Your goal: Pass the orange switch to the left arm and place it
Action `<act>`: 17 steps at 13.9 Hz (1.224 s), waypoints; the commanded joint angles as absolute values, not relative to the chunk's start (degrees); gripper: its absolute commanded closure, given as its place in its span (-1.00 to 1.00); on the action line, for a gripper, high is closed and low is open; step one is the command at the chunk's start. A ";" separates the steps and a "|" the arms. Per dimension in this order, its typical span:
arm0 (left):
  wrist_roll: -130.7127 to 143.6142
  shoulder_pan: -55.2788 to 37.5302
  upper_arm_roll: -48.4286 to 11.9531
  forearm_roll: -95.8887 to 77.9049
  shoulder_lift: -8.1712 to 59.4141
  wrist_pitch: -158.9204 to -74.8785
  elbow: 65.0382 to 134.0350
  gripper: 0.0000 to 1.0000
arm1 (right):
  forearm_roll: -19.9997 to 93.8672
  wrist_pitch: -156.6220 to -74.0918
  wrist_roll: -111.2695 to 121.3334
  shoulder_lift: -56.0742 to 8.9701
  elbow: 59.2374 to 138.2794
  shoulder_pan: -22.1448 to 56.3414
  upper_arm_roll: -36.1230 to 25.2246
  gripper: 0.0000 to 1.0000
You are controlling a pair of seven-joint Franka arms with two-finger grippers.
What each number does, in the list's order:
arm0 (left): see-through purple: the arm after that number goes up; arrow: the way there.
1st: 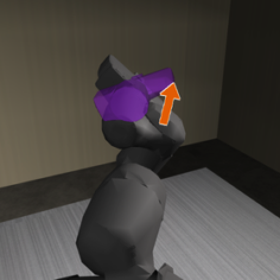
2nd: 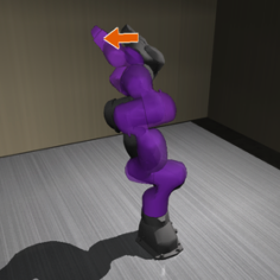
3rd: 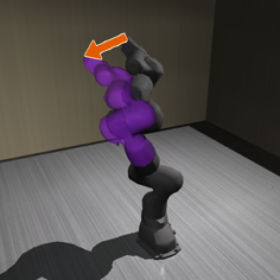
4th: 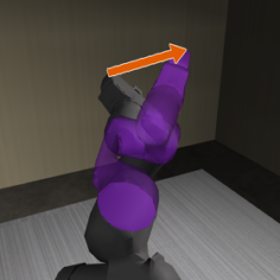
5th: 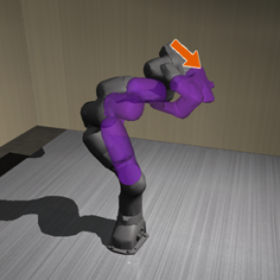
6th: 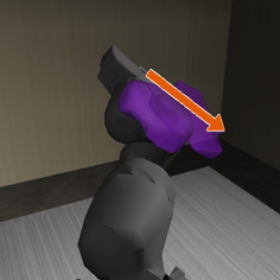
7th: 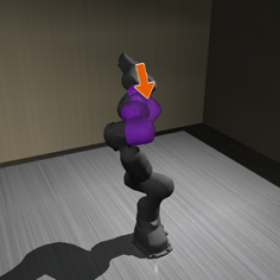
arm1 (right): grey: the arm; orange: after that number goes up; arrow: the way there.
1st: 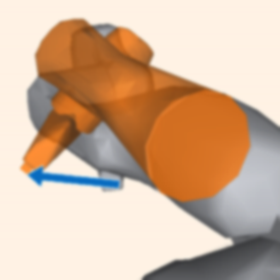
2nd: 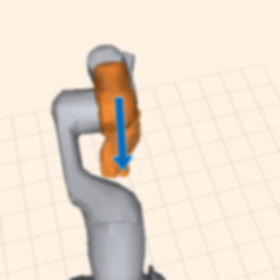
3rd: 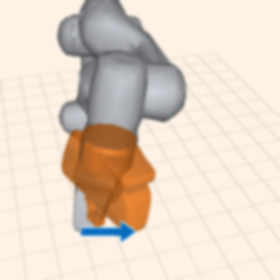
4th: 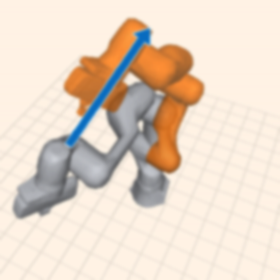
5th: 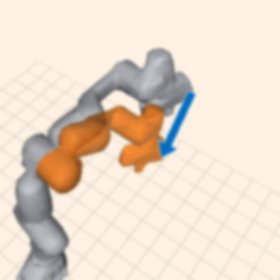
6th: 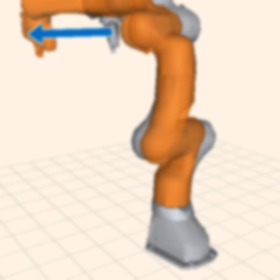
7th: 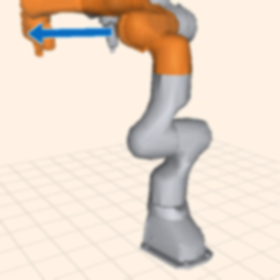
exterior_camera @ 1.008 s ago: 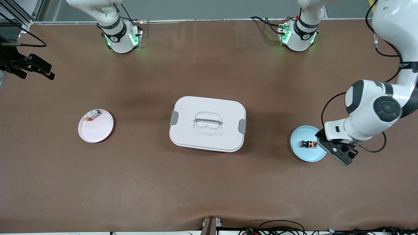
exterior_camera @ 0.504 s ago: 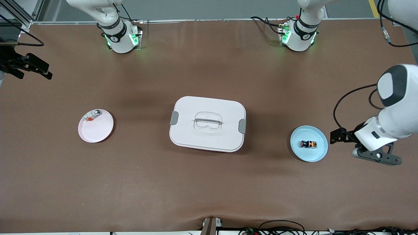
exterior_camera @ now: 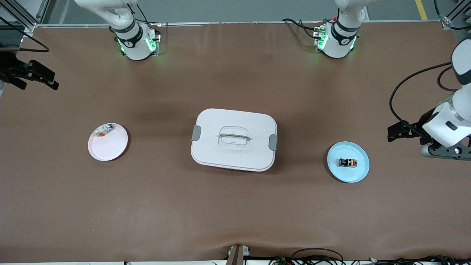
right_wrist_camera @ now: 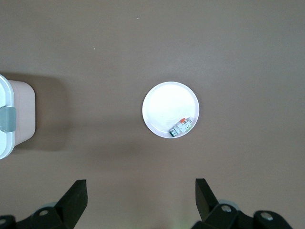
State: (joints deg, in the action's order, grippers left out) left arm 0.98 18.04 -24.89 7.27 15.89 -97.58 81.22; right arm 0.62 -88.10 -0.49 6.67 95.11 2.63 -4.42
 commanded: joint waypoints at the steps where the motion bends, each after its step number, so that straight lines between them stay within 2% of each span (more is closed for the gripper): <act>1: 0.62 13.91 -16.65 2.83 10.92 -95.02 81.56 -1.00 | 0.09 -87.01 0.44 5.71 93.43 1.85 -3.96 -1.00; 4: 0.70 8.63 -9.86 0.97 6.96 -91.85 82.61 -1.00 | 0.09 -87.01 0.53 5.80 93.51 1.93 -3.96 -1.00; 7: 0.35 6.16 -6.78 0.70 1.69 -89.40 86.56 -1.00 | 0.09 -87.01 0.53 5.80 93.52 1.76 -3.96 -1.00; 13: 1.05 1.59 -5.28 -0.26 -5.53 -89.12 94.29 -1.00 | -0.35 -86.92 0.53 5.71 93.78 1.76 -3.96 -1.00; 17: 1.14 0.35 -4.66 -0.18 -7.21 -89.21 95.62 -1.00 | -0.44 -86.92 0.53 5.71 93.78 1.67 -3.96 -1.00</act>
State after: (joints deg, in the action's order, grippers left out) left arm 1.11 1.19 -5.76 0.74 -4.97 -88.61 93.49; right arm 0.54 -87.99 -0.39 6.32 95.07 2.60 -4.47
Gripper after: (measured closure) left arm 0.000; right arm 0.000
